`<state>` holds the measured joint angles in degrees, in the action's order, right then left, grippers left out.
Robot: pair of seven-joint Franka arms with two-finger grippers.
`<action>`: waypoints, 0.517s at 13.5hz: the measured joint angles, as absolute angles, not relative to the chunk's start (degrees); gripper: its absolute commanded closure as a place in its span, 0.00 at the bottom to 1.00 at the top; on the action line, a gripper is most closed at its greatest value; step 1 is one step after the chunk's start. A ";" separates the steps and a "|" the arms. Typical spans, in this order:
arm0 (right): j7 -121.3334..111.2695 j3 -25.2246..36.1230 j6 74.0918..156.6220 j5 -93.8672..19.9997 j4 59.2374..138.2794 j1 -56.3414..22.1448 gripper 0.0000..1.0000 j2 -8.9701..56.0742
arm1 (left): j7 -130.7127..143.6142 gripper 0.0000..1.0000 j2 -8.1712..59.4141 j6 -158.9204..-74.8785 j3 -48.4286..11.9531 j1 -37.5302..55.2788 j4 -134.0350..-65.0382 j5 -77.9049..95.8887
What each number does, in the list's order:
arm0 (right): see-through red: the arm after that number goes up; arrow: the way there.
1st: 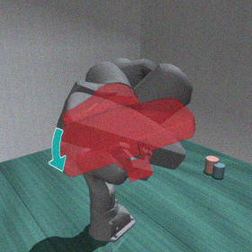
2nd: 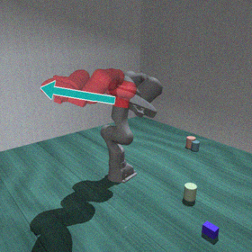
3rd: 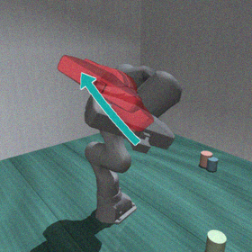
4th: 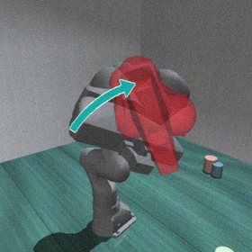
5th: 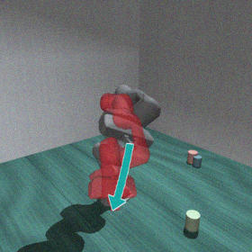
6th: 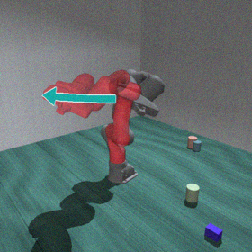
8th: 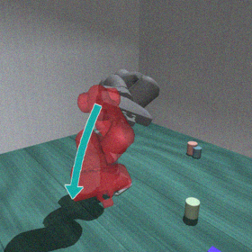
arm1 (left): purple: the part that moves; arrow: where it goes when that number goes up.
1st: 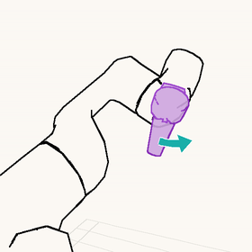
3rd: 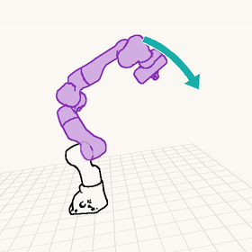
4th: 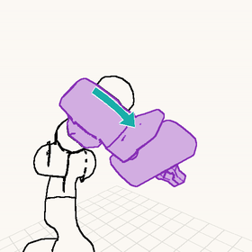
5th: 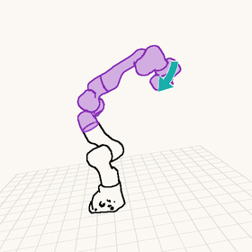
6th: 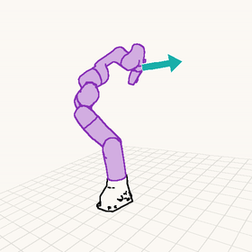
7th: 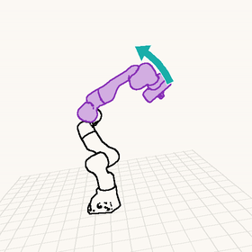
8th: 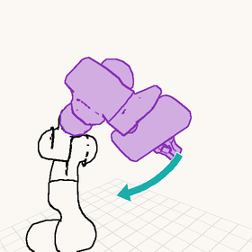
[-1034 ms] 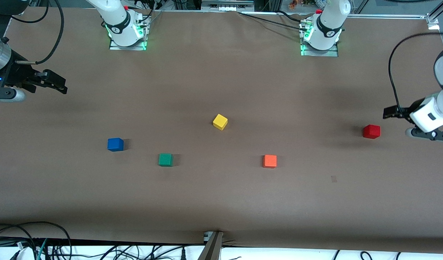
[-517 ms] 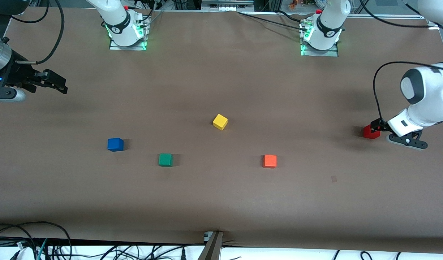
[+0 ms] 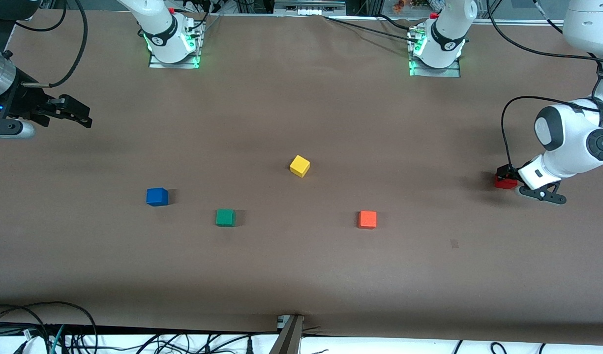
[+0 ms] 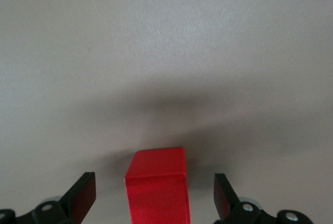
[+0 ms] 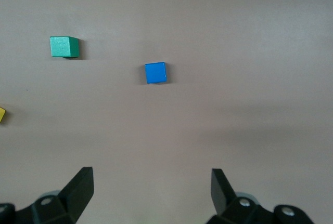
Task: Pass red block to right arm, stack on blue
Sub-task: 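Move the left gripper down over the red cube and close it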
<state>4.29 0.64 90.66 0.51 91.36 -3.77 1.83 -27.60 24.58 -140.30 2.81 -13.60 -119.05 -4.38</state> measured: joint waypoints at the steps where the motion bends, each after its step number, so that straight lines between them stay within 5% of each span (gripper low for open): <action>1: 4.29 0.64 90.66 0.51 91.36 -3.77 0.00 1.83 | -27.60 0.00 25.19 -140.53 2.83 -14.04 -119.14 -4.14; 4: 4.29 0.64 90.66 0.51 91.36 -3.77 0.00 1.83 | -27.59 0.00 27.80 -141.85 2.81 -14.86 -119.46 -2.76; 5: 4.29 0.64 90.66 0.51 91.36 -3.77 0.00 1.83 | -27.59 0.16 28.45 -142.04 2.80 -14.89 -119.47 -2.22; 7: 4.29 0.58 90.66 0.51 91.36 -3.77 0.00 1.83 | -27.58 0.68 28.91 -142.24 2.73 -14.89 -119.47 -2.05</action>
<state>4.29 0.58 90.66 0.51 91.36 -3.77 1.83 -27.58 28.91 -142.24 2.73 -14.89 -119.47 -2.05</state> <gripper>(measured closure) 0.000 0.088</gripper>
